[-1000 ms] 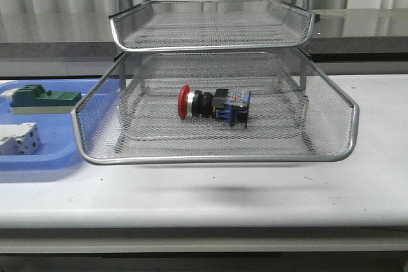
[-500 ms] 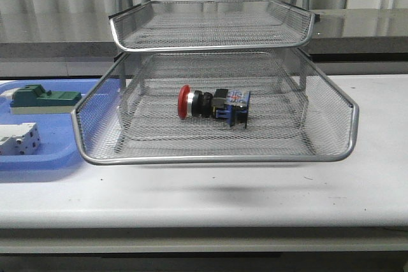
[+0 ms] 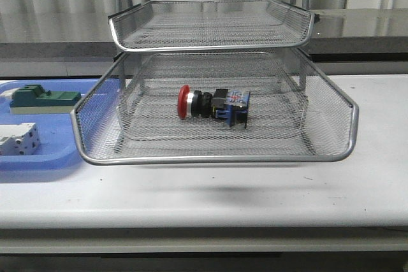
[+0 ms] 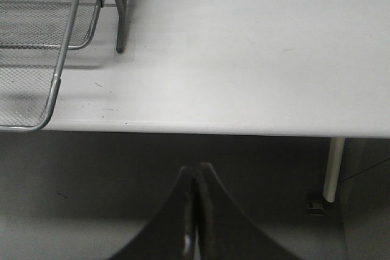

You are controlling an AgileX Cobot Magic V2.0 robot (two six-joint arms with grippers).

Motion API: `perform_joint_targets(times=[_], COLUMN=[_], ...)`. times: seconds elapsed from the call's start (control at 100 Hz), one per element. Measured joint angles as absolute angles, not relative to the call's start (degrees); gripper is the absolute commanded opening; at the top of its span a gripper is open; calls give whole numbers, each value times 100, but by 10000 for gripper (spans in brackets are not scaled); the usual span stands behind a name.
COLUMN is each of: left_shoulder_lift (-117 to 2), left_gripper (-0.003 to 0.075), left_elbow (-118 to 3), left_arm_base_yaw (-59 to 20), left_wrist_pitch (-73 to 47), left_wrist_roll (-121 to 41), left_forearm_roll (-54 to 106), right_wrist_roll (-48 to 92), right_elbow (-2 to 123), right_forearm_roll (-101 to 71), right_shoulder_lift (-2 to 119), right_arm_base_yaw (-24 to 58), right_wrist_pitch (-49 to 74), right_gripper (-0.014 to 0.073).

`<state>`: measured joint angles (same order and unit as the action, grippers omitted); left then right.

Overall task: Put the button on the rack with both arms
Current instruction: 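Open the left gripper and withdraw it from the tray, then push the middle wire tray back into the rack with the right gripper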

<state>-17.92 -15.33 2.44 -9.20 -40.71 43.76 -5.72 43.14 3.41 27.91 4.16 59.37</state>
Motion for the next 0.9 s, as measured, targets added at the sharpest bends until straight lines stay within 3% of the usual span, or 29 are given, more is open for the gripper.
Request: perform_joint_targets(times=[0.06, 0.67, 0.9], left_shoulder_lift=[-1792, -1792, -1792], left_gripper=[-22, -20, -20], left_elbow=[-1533, -1533, -1533], left_arm_base_yaw=[244, 244, 244], left_wrist_pitch=[-920, -894, -881], left_wrist_roll=[-4071, -4067, -4067], left_forearm_roll=[4376, 4376, 4376], right_wrist_roll=[-572, -572, 413], right_elbow=[4314, 4314, 4314], right_forearm_roll=[341, 46, -667], right_shoulder_lift=[2791, 2791, 3334], right_arm_base_yaw=[416, 416, 416], right_wrist_pitch=[5937, 5683, 5437], right_gripper=[-70, -70, -70])
